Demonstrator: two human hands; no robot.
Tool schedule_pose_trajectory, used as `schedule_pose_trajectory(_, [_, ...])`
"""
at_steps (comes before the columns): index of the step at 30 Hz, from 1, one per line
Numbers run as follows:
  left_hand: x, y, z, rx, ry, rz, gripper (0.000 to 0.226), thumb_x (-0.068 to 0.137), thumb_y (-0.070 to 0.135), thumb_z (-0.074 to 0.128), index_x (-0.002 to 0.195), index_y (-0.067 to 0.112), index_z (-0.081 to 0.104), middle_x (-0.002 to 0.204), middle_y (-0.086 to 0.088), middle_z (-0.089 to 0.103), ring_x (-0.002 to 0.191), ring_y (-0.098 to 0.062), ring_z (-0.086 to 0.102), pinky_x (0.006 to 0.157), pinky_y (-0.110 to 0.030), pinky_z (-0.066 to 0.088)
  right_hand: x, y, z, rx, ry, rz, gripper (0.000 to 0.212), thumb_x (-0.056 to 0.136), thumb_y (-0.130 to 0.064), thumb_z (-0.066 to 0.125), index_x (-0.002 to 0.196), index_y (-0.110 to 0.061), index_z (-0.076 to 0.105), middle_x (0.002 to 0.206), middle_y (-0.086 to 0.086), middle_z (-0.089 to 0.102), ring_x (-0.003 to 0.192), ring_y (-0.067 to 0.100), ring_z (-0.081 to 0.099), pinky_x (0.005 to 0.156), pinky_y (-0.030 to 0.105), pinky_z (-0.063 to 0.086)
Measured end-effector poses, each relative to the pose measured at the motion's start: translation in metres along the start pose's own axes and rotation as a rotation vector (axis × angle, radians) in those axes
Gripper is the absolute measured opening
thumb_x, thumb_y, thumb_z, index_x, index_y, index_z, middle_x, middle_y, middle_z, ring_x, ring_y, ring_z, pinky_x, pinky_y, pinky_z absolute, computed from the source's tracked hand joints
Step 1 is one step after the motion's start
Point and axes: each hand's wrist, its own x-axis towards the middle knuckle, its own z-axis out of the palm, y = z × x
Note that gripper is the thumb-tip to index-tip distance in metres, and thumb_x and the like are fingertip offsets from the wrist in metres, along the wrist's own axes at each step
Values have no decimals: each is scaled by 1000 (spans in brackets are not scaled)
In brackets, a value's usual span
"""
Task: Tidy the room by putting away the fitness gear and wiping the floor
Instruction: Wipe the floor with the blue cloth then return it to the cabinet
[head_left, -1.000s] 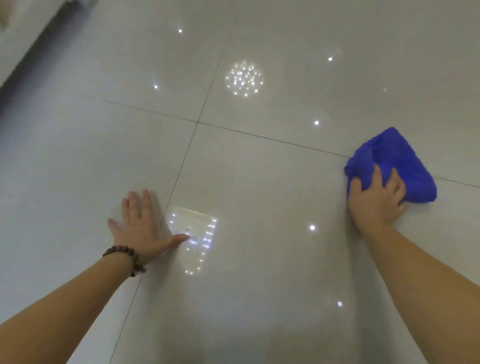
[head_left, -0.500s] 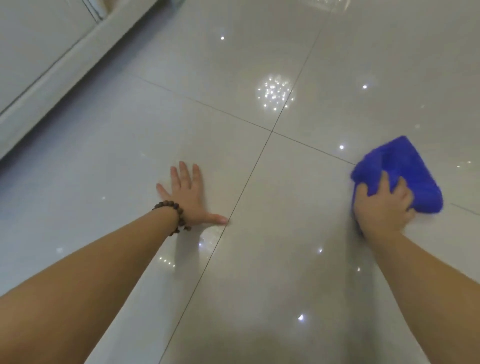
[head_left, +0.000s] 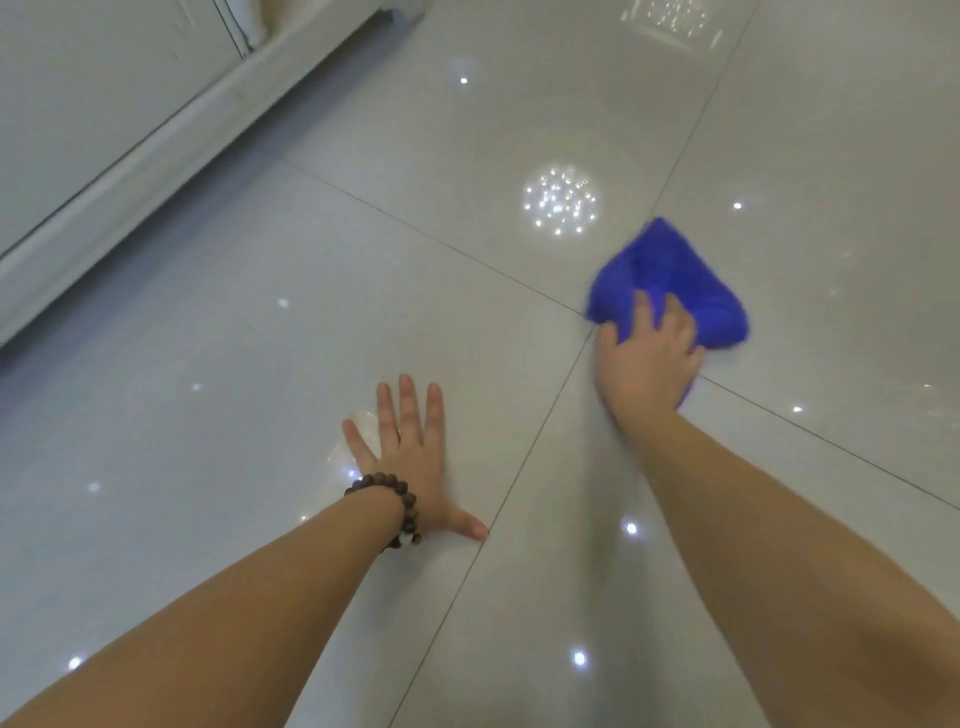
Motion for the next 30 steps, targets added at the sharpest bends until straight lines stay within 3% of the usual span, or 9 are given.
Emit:
schedule_pose_trajectory(4, [-1,-1,0,-20,15,7,164,36,91,63,122,17,-56,133,-13,-58,126,-36,-49,104,-71,-12,-29,-24,8,-23,-228,-918,54,83,-47,47,135,-30,51,146,3,43,132,26,39,108,42,28])
schedule_pose_trajectory(6, [-1,-1,-1,-31,13,12,164,36,90,64,122,17,-56,131,-13,-60,123,-36,-52,103,-71,-14,16,18,0,32,-133,-753,54,81,-42,44,131,-23,56,142,8,48,128,31,45,106,44,34])
schedule_pose_trajectory(9, [-2,-1,-3,-32,-17,21,164,38,89,65,122,17,-56,127,-13,-63,121,-36,-54,101,-71,-16,70,42,-10,35,-38,14,54,90,-37,37,140,-16,43,150,12,34,134,33,31,108,46,28])
schedule_pose_trajectory(10, [-2,-1,-4,-31,-19,23,164,39,88,65,122,17,-56,127,-12,-63,121,-36,-54,101,-71,-16,66,24,-6,28,-37,71,54,91,-36,36,141,-16,40,151,11,31,134,33,29,108,47,27])
schedule_pose_trajectory(13, [-3,0,-5,-36,-25,20,164,39,88,65,125,17,-54,130,-13,-61,121,-36,-54,103,-70,-15,-5,-32,11,43,-58,-326,52,87,-36,42,136,-17,48,147,9,39,132,29,34,106,45,28])
schedule_pose_trajectory(17, [-3,-1,-3,-38,-20,13,162,39,89,64,126,17,-53,129,-12,-61,117,-34,-56,103,-70,-14,-76,11,3,39,-242,-745,53,87,-41,41,137,-26,47,149,2,39,138,20,30,110,38,19])
schedule_pose_trajectory(19, [-3,-1,-5,-35,-22,15,163,39,89,64,124,17,-55,128,-12,-62,117,-34,-56,102,-69,-16,-30,20,4,12,-205,-743,55,88,-42,36,140,-25,44,151,5,37,139,23,30,113,42,21])
schedule_pose_trajectory(23, [-1,2,-4,-39,-46,6,164,37,89,65,122,17,-56,127,-12,-63,118,-35,-55,101,-68,-18,66,-36,17,-41,-174,-340,55,96,-42,32,148,-26,28,159,5,17,145,23,15,116,47,15])
schedule_pose_trajectory(30, [-2,1,-9,-41,-49,-9,165,36,89,64,118,17,-59,123,-12,-65,116,-35,-55,103,-70,-13,-113,13,5,-31,-174,-527,58,90,-45,36,144,-24,37,155,6,29,143,23,24,114,48,18])
